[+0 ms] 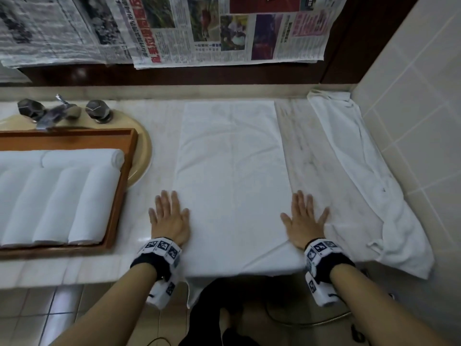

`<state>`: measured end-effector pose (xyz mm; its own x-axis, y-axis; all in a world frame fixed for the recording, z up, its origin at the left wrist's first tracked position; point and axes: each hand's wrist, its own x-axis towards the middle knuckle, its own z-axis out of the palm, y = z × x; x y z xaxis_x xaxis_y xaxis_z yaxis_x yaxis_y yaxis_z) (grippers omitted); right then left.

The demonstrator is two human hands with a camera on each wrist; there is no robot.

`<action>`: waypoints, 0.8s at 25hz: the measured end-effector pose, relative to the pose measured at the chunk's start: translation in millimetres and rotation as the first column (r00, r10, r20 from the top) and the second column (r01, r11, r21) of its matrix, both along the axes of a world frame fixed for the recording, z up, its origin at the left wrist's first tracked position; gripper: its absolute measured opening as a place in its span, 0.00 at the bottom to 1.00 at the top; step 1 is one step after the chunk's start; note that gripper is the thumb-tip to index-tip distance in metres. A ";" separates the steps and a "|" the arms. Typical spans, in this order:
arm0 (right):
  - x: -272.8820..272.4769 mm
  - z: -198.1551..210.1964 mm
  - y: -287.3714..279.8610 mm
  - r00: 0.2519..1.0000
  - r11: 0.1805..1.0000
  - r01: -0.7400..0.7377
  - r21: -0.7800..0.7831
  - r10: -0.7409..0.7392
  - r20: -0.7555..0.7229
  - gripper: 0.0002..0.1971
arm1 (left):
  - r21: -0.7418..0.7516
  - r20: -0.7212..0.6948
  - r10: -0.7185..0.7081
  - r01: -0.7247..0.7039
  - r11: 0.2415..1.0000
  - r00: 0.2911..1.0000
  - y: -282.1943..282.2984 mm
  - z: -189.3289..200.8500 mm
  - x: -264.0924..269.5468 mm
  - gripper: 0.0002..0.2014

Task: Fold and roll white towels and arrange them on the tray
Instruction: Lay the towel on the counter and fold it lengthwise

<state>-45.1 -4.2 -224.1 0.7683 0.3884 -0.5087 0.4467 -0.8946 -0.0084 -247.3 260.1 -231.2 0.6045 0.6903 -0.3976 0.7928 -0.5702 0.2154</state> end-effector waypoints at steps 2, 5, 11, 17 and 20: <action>-33.0 3.2 23.7 0.986 0.980 -0.163 0.115 0.160 0.037 0.35 | -0.069 0.149 -0.064 0.075 0.995 0.987 -31.2 8.2 19.4 0.32; -84.8 -8.6 49.4 0.915 0.889 -0.399 0.225 0.401 0.040 0.37 | -0.155 0.242 -0.324 0.366 0.918 0.915 -98.0 3.9 38.3 0.29; -57.7 -22.3 -7.9 0.971 0.972 -0.178 0.153 0.148 0.188 0.34 | 0.074 0.152 -0.134 0.124 0.990 0.979 -50.2 -17.4 -32.2 0.31; -94.6 -17.9 43.6 0.950 0.916 -0.303 0.263 0.271 0.154 0.34 | -0.137 0.321 -0.065 0.114 0.984 0.945 -98.0 3.8 23.1 0.31; -97.8 -28.7 44.9 0.933 0.907 -0.336 0.254 0.284 0.220 0.33 | -0.075 0.310 -0.211 0.245 0.967 0.927 -112.8 -3.8 20.0 0.34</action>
<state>-142.9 40.7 -252.8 0.6514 0.7288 -0.2112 0.7185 -0.6819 -0.1370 -227.3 147.3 -235.0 0.8427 0.4816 -0.2406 0.5336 -0.6874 0.4927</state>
